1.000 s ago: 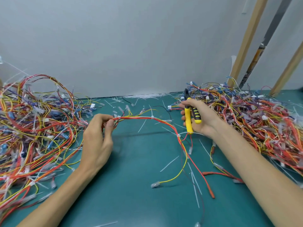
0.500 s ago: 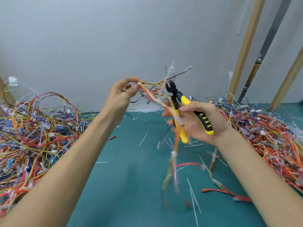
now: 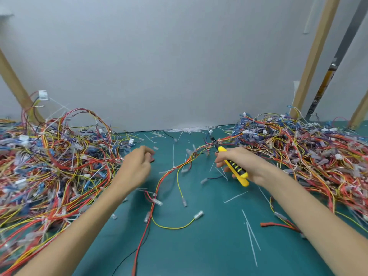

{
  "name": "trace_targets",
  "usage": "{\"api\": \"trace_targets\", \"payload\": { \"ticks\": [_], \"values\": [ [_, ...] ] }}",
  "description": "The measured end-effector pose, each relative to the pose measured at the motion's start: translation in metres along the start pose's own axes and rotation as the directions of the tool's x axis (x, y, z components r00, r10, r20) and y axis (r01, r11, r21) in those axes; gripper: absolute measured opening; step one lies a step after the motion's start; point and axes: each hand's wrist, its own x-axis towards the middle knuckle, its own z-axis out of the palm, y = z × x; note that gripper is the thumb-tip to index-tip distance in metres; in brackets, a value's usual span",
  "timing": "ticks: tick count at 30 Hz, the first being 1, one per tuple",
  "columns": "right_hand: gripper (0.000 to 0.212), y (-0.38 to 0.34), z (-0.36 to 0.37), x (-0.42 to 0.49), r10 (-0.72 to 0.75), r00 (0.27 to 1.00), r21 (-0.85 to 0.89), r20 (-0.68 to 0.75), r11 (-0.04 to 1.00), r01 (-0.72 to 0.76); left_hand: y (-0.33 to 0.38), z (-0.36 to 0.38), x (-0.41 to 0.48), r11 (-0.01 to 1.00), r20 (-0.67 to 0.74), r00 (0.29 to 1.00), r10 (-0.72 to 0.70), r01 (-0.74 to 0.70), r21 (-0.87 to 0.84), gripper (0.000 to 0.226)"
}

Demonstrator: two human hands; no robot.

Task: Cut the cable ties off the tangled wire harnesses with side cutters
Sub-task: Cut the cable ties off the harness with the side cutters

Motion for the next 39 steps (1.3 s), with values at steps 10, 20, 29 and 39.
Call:
{"api": "trace_targets", "payload": {
  "ticks": [10, 20, 29, 39],
  "values": [
    [0.034, -0.029, -0.003, -0.023, -0.373, 0.897, -0.411, -0.236, 0.875, 0.256, 0.028, 0.013, 0.000, 0.713, 0.546, 0.802, -0.243, 0.529, -0.459, 0.028],
    [0.027, 0.000, 0.043, -0.017, -0.601, 0.796, -0.463, -0.075, 0.728, 0.506, 0.002, 0.029, -0.008, 0.584, 0.517, 0.855, -0.033, 0.436, -0.684, 0.010],
    [0.021, 0.046, 0.046, 0.001, -0.658, 0.690, -0.555, -0.301, 0.709, 0.435, -0.012, 0.033, -0.017, 0.582, 0.313, 0.948, 0.066, 0.218, -0.783, 0.011],
    [0.021, 0.045, 0.049, 0.003, -0.674, 0.666, -0.562, -0.320, 0.701, 0.440, -0.011, 0.029, -0.020, 0.631, 0.324, 0.939, 0.118, 0.181, -0.754, 0.017]
  ]
}}
